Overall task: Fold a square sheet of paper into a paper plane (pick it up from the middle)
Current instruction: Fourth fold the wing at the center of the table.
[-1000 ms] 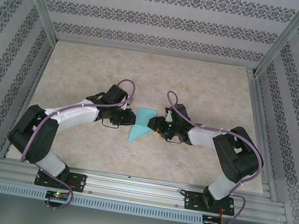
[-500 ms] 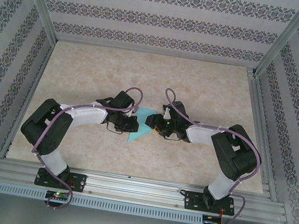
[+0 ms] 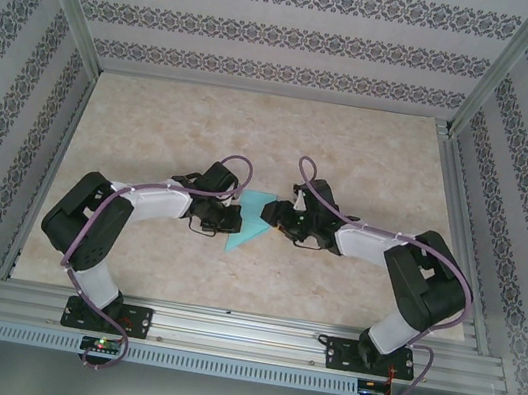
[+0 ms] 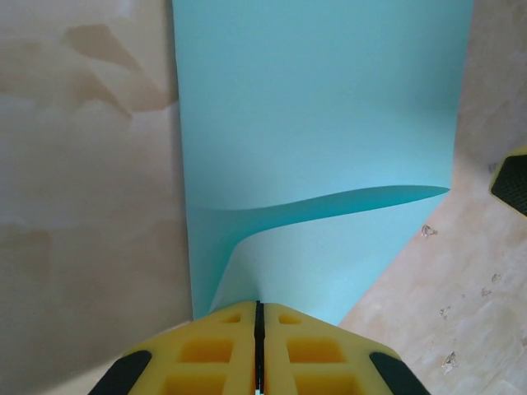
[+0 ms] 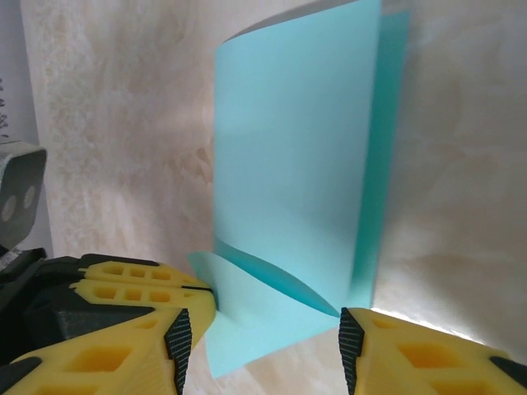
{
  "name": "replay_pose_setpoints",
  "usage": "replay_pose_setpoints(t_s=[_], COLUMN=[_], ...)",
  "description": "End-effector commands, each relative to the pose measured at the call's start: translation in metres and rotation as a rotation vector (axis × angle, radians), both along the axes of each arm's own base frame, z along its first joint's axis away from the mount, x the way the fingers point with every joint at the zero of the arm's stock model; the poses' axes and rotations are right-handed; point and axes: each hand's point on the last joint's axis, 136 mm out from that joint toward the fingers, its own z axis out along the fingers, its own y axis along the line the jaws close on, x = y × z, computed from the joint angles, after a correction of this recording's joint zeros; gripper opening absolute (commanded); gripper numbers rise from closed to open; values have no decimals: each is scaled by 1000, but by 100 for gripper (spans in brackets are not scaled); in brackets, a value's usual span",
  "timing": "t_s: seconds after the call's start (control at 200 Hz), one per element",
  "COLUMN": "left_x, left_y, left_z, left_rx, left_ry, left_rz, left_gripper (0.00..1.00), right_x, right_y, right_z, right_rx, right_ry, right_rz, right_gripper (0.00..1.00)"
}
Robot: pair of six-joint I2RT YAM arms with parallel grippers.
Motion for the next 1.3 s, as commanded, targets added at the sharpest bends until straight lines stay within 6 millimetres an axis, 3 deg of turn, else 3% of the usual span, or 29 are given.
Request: replay_pose_setpoints(t_s=[0.0, 0.175, 0.495, 0.634, 0.779, 0.844, 0.974, 1.294], left_x=[8, 7, 5, 3, -3, -7, -18, -20], left_y=[-1, 0, 0, -4, -8, -5, 4, -1], left_z=[0, 2, 1, 7, 20, 23, 22, 16], left_rx=[19, 15, 5, -16, -19, 37, 207, 495], left_ry=[-29, -36, -41, -52, -91, -124, -200, -335], left_rz=[-6, 0, -3, -27, -53, -57, -58, -63], left_gripper=[11, 11, 12, 18, 32, 41, 48, 51], right_x=[-3, -5, 10, 19, 28, 30, 33, 35], right_y=[-12, 4, 28, 33, 37, 37, 39, 40], right_z=[-15, -17, 5, 7, 6, 5, 8, 16], right_rx=[-43, 16, 93, 109, 120, 123, 133, 155], right_ry=[49, 64, -2, -21, -18, -10, -11, -7], right_rz=[-46, -6, 67, 107, 140, 145, 152, 157], right_gripper=[53, 53, 50, 49, 42, 37, 30, 27])
